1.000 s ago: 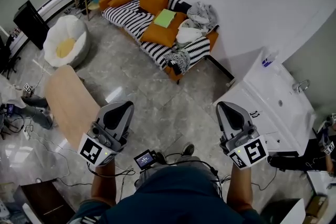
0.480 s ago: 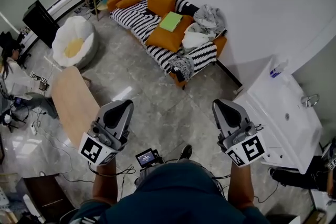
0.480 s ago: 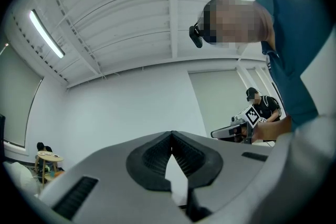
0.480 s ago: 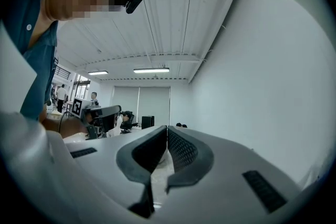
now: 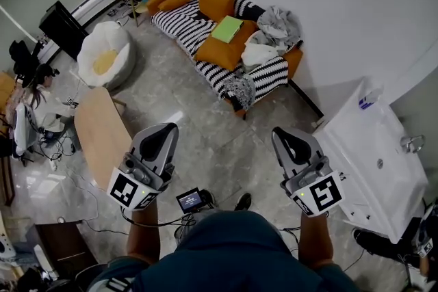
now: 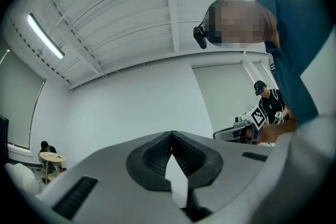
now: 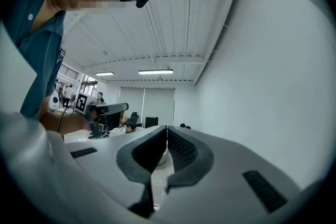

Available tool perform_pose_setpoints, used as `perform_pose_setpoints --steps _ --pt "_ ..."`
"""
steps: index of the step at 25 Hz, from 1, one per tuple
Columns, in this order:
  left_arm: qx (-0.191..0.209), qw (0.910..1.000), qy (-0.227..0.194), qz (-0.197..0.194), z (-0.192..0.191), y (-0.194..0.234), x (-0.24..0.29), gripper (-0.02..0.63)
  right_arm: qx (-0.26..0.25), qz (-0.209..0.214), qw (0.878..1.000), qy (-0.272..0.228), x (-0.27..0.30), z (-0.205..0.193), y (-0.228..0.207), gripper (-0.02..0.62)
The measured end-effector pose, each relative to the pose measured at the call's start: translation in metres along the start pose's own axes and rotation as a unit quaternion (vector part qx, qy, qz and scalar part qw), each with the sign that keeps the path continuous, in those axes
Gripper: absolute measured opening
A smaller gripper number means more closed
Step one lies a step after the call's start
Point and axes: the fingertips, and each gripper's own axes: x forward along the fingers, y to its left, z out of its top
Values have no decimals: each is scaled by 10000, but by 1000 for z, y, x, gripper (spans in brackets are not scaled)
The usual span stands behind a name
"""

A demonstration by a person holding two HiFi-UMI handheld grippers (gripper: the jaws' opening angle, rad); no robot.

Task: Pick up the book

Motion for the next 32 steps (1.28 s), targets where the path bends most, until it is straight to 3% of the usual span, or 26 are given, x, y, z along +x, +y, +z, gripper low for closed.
perform_pose_setpoints --steps 13,24,32 --pt "128 9995 31 -292 -21 72 35 3 49 -255 9994 210 65 -21 -31 14" --pt "-231 9965 55 -803 -56 164 46 3 -146 -780 9960 417 153 -24 -46 14" --pt "-418 9955 78 -849 -73 212 54 3 -172 -871 9946 543 198 -28 -59 14"
